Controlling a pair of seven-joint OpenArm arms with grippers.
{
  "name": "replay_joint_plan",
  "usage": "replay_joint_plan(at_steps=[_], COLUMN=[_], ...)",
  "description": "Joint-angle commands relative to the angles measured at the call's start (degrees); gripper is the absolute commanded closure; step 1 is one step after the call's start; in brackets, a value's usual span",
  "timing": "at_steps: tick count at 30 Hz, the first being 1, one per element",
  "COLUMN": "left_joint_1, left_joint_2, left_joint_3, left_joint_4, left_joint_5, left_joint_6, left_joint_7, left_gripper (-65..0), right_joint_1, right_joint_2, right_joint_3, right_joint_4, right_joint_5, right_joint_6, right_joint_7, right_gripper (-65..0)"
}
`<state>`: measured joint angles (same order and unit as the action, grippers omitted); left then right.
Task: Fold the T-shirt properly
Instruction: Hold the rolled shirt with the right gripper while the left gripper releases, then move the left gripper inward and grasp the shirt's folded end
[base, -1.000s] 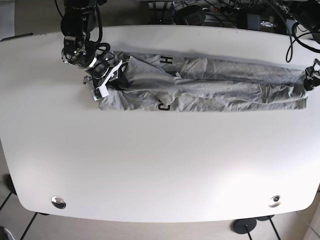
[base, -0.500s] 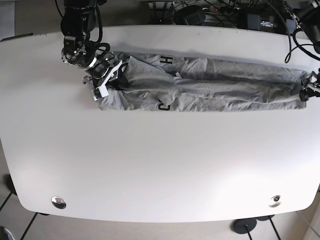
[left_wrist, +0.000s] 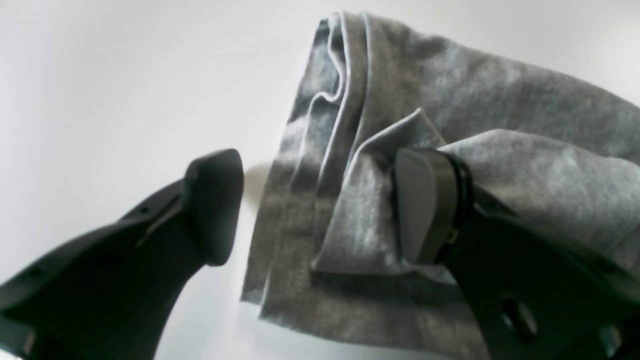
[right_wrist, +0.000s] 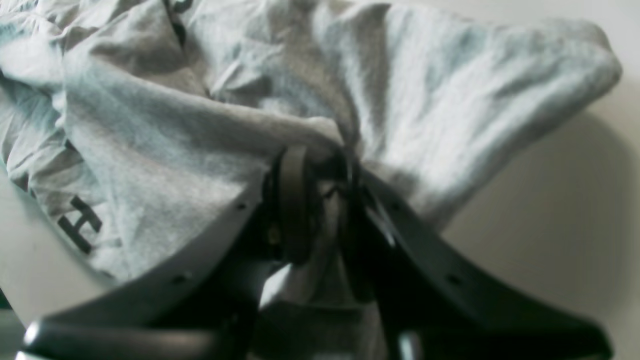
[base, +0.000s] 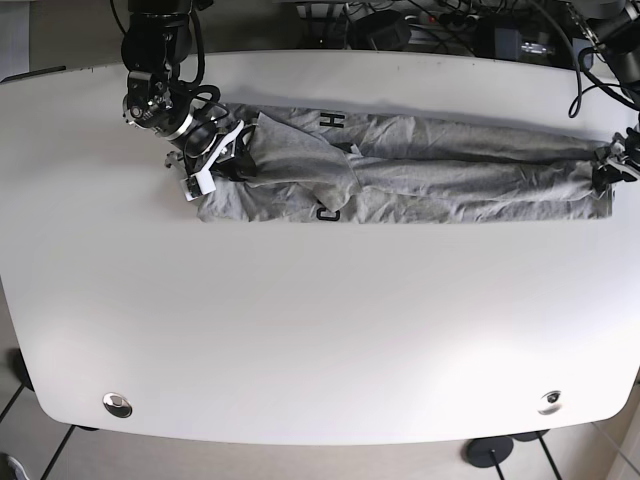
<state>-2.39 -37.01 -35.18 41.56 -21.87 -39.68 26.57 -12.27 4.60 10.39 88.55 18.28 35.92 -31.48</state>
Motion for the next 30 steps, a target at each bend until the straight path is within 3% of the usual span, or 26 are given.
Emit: replay_joint_plan(at_steps=[1,3,4,5,6,9,15,17,21,25,30], left_joint_1=[-0.11,-0.11,-0.11,-0.11,-0.11,-0.11,4.72,8.77,14.48,17.47,17.29], left_joint_2=[-0.22,-0.04,0.05,0.14,0.14,0.14,0.4,3.65,12.62,20.97,24.49], left_joint_3=[1.99,2.87,2.87,2.96,2.96,2.26,-2.58,-2.67,-1.79,5.68,14.12], left_joint_4=[0.5,0.59,0.59,0.59,0.59,1.03,16.68,26.97,47.63,61.78,62.92], left_joint_5=[0.55,0.55,0.55,0.55,0.55,0.37,-4.64,-7.63,-8.24,-8.15,-8.15], left_joint_6=[-0.32,-0.32,-0.32,-0.32,-0.32,-0.32,-0.32,-0.32,-0.32,-0.32,-0.32], left_joint_7=[4.07,5.65,5.74,5.92,5.92,7.67,16.03,19.37,24.91,26.05,26.05], left_gripper=[-43.6,-30.0,-19.0,-3.6,0.0,0.0,0.0,0.0,0.0,0.0,0.0], right_joint_1=[0.45,0.45,0.45,0.45,0.45,0.45,0.54,0.54,0.54,0.62,0.62], right_joint_2=[0.19,0.19,0.19,0.19,0.19,0.19,0.19,0.19,0.19,0.19,0.19], right_joint_3=[-0.06,0.02,0.02,0.02,0.02,0.02,-0.06,-0.06,-0.06,-0.06,-0.06], right_joint_4=[0.81,0.81,0.81,0.81,0.81,0.81,0.81,0.81,0.81,0.81,0.81], right_joint_5=[1.1,1.1,1.1,1.19,1.19,1.19,1.19,1.19,1.19,1.19,1.19], right_joint_6=[-0.01,-0.01,-0.01,-0.01,-0.01,-0.01,-0.01,-0.01,-0.01,-0.01,-0.01], right_joint_7=[1.46,1.46,1.46,1.46,1.46,1.46,1.46,1.46,1.46,1.46,1.46], right_gripper=[-10.1,-10.1,-10.1,-10.1,-10.1,-10.1,-10.1,-10.1,-10.1,-10.1,-10.1])
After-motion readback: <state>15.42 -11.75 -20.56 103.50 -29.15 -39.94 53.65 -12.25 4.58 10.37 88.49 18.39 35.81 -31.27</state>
